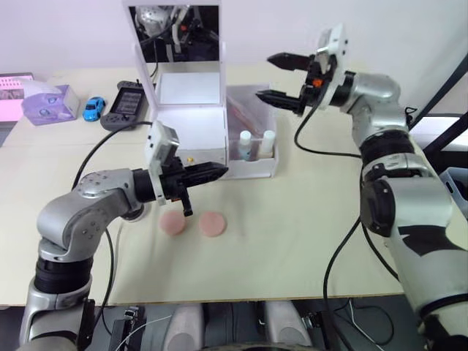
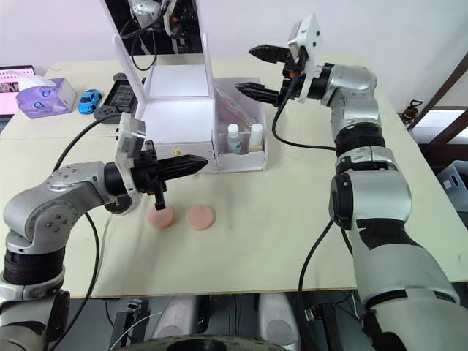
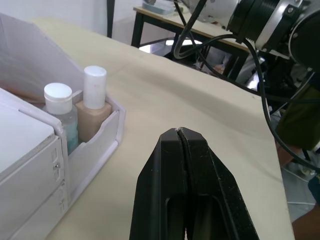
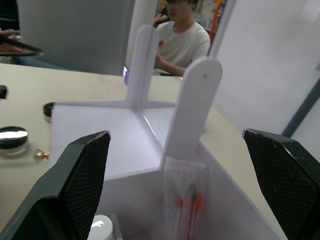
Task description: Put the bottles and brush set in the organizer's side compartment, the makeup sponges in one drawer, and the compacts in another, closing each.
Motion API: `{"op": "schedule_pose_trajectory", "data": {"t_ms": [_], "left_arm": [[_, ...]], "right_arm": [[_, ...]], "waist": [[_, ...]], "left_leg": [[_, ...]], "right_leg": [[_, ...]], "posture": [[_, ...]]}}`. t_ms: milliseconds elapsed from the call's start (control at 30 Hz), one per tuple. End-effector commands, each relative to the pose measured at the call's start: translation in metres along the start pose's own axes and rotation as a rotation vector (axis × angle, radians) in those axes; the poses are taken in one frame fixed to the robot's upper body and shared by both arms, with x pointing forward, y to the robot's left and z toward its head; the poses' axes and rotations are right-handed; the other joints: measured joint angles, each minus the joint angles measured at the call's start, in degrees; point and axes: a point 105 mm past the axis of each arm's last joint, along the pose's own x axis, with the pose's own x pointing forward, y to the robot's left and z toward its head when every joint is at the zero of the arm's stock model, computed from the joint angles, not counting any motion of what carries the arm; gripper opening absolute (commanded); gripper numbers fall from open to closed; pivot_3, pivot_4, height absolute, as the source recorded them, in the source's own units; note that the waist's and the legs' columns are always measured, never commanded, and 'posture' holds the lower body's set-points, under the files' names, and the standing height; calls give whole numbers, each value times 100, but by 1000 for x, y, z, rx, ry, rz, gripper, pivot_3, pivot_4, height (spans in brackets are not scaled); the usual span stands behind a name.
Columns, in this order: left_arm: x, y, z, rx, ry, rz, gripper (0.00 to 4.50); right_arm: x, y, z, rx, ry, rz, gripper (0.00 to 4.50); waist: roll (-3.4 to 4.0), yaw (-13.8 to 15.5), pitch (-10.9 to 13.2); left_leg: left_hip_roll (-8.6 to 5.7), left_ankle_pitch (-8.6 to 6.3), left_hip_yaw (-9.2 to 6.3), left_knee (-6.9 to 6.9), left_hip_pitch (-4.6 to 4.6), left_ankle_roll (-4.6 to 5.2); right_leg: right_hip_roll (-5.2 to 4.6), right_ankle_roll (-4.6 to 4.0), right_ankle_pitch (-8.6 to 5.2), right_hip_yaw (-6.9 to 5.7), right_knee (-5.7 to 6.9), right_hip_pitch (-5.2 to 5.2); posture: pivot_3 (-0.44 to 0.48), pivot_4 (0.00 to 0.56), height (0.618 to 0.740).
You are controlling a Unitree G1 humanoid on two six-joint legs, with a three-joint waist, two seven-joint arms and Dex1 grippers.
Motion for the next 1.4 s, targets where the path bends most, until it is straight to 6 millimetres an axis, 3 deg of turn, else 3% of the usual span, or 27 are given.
{"op": "schedule_pose_trajectory", "data": {"t_ms": [33,100,200,433,467,700,833,1033,1400], "left_arm": [[-4,9,11,63,-29,36,0],[-8,19,14,84,-46,85,0],[-13,26,16,98,-56,108,0],[-22,26,32,141,-119,136,0],[-24,26,34,149,-123,147,0],[-39,29,41,181,-133,239,0],[-44,30,40,188,-134,278,0],[-46,33,41,193,-142,314,0],[-33,36,38,191,-131,293,0]], "right_arm": [[0,9,17,-46,42,-11,4483],[4,16,17,-53,83,-49,4483],[9,19,11,-51,156,-105,3652],[32,12,-19,-101,331,-120,222],[38,13,-21,-97,340,-107,46],[60,8,-50,-112,451,-81,46],[60,-3,-62,-169,543,-133,46],[51,-30,-61,-326,645,-311,46],[53,-35,-65,-445,719,-362,46]], "waist": [[0,1,0],[0,0,0],[4,-25,2],[3,-21,2],[3,-28,2],[3,-9,2],[1,-12,3],[2,-28,3],[2,-20,3]], "left_leg": [[0,0,0,2,0,0],[0,0,0,4,0,0],[0,0,2,12,0,0],[0,0,4,33,-4,0],[0,0,5,33,-5,0],[1,0,1,23,-6,0],[-1,0,2,24,-10,0],[-1,0,1,23,-9,0],[-1,0,1,23,-9,0]], "right_leg": [[0,0,0,0,1,-1],[0,0,0,0,4,-1],[0,-5,0,1,11,-5],[0,-23,-8,2,8,1],[-1,-25,-7,3,7,1],[3,-8,2,2,8,-3],[-1,-10,2,2,1,-2],[-1,-15,-1,3,6,-5],[1,-12,1,3,9,-6]], "posture": [[0,150,740],[0,150,740],[0,150,740],[0,150,740],[0,150,740],[0,150,740],[0,150,740],[0,150,740],[0,150,740]]}}
